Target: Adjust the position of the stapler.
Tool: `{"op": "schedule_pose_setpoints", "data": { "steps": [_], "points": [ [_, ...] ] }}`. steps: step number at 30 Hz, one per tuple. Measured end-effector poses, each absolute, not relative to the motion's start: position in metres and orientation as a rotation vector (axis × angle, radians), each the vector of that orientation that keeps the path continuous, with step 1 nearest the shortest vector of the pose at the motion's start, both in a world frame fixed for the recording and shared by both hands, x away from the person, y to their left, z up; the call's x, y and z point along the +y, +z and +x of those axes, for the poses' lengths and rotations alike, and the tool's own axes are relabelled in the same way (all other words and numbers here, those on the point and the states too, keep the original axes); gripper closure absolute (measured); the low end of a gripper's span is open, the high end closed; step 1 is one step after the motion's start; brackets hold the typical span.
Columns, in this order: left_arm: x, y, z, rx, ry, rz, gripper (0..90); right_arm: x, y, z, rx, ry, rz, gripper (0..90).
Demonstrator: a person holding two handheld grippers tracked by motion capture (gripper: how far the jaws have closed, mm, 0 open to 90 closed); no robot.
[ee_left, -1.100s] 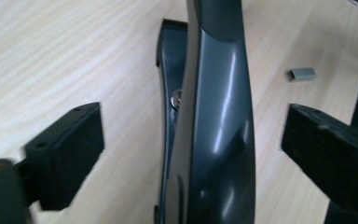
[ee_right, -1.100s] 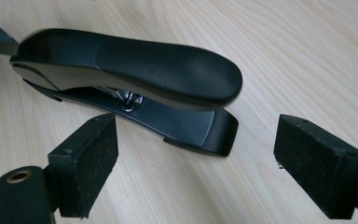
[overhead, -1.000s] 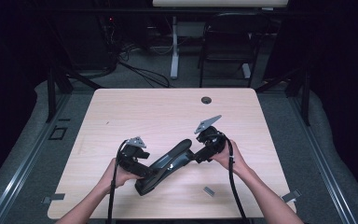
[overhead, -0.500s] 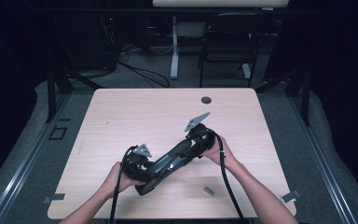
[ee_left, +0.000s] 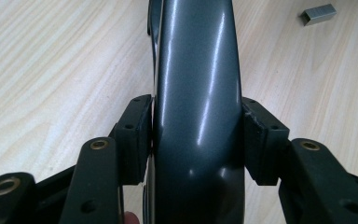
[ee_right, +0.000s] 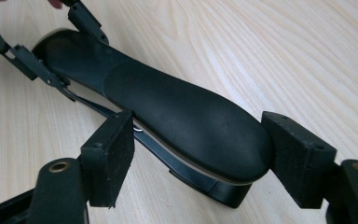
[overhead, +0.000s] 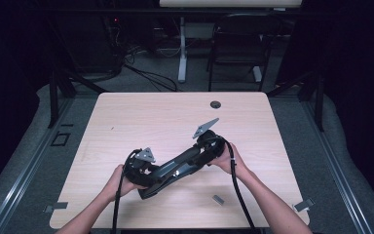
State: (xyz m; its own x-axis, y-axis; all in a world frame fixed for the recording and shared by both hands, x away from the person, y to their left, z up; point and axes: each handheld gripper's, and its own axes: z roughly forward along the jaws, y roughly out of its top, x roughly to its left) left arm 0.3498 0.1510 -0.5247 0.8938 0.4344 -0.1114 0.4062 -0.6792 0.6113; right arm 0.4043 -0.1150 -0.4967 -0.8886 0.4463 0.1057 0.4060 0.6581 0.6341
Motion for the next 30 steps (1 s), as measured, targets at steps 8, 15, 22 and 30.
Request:
{"op": "schedule_pose_setpoints", "data": {
  "steps": [8, 15, 22, 30],
  "points": [
    [0.154, -0.526, 0.359, 0.52, 0.056, 2.396, 50.5, -0.118, -0.495, 0.401, 2.805, 1.008, 0.727, 32.5],
    [0.152, -0.527, 0.366, 0.497, 0.051, 2.403, 50.4, -0.12, -0.494, 0.399, 2.801, 0.978, 0.724, 36.1],
    [0.15, -0.527, 0.37, 0.468, 0.061, 2.424, 50.2, -0.122, -0.493, 0.398, 2.811, 0.973, 0.721, 38.8],
    [0.155, -0.528, 0.378, 0.367, 0.059, 2.435, 50.4, -0.122, -0.492, 0.392, 2.809, 0.95, 0.719, 43.1]
  ]
}}
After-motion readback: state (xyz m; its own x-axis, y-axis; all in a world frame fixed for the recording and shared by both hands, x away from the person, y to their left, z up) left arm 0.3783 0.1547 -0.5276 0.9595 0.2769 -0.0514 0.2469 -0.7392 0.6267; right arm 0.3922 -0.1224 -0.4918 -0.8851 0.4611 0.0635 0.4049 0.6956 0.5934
